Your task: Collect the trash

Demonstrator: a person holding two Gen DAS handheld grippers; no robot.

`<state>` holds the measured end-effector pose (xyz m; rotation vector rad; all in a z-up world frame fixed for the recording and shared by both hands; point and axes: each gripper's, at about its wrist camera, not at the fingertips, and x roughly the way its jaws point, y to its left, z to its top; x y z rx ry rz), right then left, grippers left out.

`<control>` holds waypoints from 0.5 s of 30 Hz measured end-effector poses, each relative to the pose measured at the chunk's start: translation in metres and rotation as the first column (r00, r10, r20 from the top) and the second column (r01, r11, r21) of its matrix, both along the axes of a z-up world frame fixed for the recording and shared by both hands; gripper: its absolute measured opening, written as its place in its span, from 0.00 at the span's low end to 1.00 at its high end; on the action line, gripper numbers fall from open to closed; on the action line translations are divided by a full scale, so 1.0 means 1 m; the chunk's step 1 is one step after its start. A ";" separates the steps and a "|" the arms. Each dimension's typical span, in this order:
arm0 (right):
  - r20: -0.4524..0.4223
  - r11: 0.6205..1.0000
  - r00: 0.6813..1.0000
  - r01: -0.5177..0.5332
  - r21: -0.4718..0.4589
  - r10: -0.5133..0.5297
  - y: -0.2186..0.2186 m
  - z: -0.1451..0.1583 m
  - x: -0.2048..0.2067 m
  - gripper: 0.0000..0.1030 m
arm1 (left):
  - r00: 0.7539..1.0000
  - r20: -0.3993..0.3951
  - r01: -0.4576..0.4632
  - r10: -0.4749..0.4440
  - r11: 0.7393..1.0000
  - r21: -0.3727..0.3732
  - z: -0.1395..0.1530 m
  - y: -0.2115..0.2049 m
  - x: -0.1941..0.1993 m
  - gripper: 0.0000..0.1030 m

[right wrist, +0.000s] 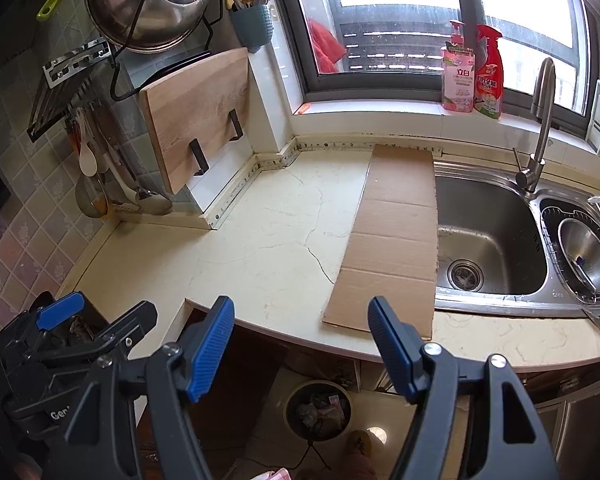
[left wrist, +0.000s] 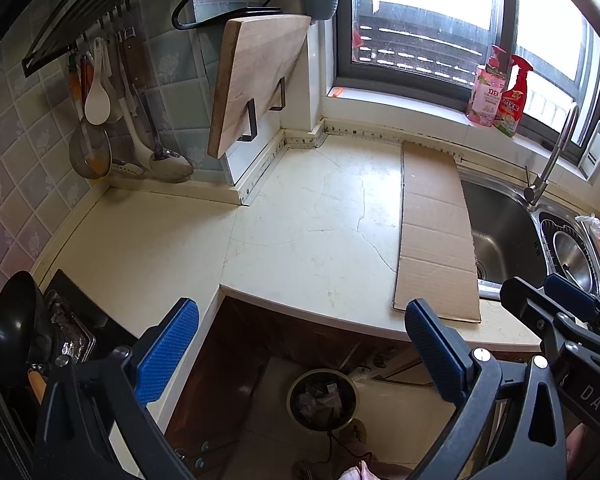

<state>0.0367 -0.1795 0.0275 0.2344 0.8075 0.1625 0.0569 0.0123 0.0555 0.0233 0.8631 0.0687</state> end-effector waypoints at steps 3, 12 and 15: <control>0.001 1.000 1.000 -0.001 -0.003 0.001 -0.001 0.000 0.001 0.68 | 1.000 -0.001 -0.001 0.001 1.000 0.001 0.000 -0.001 0.000 0.99; 0.001 1.000 1.000 0.001 -0.002 -0.001 0.000 0.000 0.001 0.68 | 1.000 -0.001 0.000 0.000 1.000 0.003 0.000 0.000 0.002 0.99; -0.001 1.000 1.000 -0.005 0.000 0.005 -0.001 0.001 0.003 0.68 | 1.000 -0.002 0.000 0.000 1.000 0.004 0.000 0.000 0.002 0.99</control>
